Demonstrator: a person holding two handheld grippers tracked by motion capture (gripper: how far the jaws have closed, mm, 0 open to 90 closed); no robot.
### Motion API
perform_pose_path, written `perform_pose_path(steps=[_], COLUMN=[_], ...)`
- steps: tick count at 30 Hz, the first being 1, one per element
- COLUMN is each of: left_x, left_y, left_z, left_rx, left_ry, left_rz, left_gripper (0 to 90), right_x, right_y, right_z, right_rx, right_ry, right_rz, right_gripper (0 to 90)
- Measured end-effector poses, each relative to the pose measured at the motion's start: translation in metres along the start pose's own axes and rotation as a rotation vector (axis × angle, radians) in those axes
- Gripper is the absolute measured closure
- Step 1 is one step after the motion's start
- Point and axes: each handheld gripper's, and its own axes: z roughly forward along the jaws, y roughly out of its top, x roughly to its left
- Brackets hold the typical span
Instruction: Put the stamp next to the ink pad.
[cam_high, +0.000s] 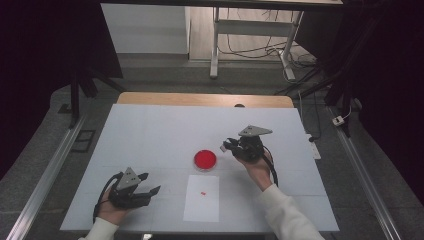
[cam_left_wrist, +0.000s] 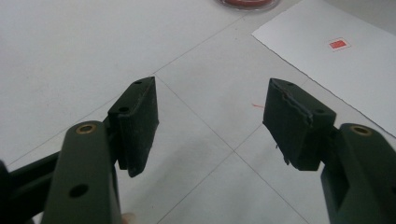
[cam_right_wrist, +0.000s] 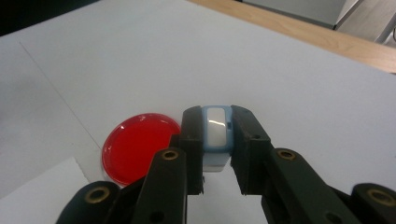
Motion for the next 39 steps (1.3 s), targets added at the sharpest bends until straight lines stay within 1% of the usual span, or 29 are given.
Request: perform_pose_path(steps=[5, 15, 20, 25, 30, 34, 37, 39], left_x=[0.0, 0.0, 0.0, 0.001, 0.001, 0.001, 0.001, 0.001], left_y=[0.0, 0.0, 0.0, 0.0, -0.001, -0.001, 0.0, -0.001], left_z=[0.0, 0.001, 0.001, 0.0, 0.0, 0.0, 0.0, 0.0], left_rx=[0.001, 0.004, 0.004, -0.005, -0.003, -0.003, -0.004, -0.007], left_ry=[0.001, 0.002, 0.003, 0.008, 0.008, 0.008, 0.008, 0.008], left_rz=[0.0, -0.002, -0.002, -0.001, -0.002, -0.002, -0.003, -0.005], left_gripper=[35.3, 35.2, 35.2, 35.2, 35.2, 35.2, 35.2, 35.2], right_x=[-0.003, -0.003, -0.002, -0.003, -0.003, -0.003, -0.003, -0.003], right_y=[-0.002, -0.003, -0.005, -0.007, -0.007, -0.007, -0.008, -0.008], right_z=[0.01, 0.026, 0.032, 0.036, 0.036, 0.036, 0.036, 0.036], right_rx=[0.039, 0.081, 0.117, 0.13, 0.131, 0.129, 0.133, 0.127], right_ry=[0.003, 0.001, -0.006, -0.011, -0.012, -0.01, -0.009, -0.005], right_rz=[-0.005, -0.028, -0.04, -0.043, -0.045, -0.042, -0.039, -0.034], right_gripper=[74.8, 74.7, 74.7, 74.6, 74.3, 71.7, 65.4, 59.4])
